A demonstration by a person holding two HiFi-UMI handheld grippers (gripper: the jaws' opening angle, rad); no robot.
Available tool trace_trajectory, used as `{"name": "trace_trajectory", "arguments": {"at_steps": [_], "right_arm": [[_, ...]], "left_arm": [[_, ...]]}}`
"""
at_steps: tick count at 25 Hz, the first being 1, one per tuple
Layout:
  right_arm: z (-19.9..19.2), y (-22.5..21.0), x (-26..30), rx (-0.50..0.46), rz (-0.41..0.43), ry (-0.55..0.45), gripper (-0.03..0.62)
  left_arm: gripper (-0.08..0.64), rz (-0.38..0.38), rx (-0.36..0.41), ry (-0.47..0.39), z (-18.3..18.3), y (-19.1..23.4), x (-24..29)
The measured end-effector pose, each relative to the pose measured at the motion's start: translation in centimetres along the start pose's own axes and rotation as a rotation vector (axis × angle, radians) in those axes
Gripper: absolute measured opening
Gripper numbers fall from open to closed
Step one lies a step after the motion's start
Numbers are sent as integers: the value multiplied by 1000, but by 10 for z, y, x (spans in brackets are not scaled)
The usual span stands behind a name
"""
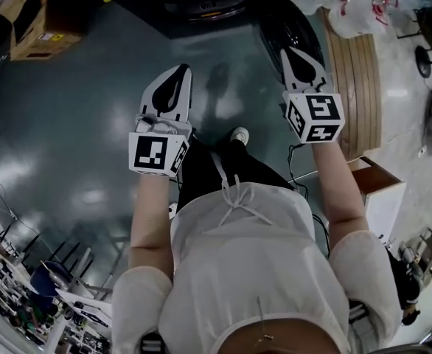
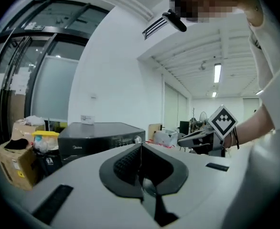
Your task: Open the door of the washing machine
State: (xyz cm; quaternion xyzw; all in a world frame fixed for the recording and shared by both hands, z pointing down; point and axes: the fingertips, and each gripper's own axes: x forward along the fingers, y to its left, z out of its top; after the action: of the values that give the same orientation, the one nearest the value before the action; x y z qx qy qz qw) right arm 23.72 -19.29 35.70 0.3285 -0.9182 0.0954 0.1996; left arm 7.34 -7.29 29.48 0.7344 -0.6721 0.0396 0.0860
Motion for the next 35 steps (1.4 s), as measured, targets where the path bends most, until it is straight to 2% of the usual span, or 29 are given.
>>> {"name": "trace_trajectory", "arguments": {"at_steps": [7, 12, 17, 20, 27, 35], "right_arm": [[86, 50, -12, -122, 106, -213, 5], [127, 71, -26, -148, 133, -299, 5], [159, 81, -52, -188, 130, -400, 4], [169, 84, -62, -225, 119, -438, 3], [172, 81, -74, -220, 105, -446, 2], [169, 80, -76, -212, 113, -446, 0]], "left_arm": [[22, 65, 71, -54, 54, 33, -43], [22, 101, 117, -96, 87, 43, -64], [23, 126, 102, -137, 117, 41, -81], [22, 136, 119, -143, 125, 44, -86], [23, 128, 157, -143, 128, 42, -75], [21, 127, 150, -127, 124, 41, -65]]}}
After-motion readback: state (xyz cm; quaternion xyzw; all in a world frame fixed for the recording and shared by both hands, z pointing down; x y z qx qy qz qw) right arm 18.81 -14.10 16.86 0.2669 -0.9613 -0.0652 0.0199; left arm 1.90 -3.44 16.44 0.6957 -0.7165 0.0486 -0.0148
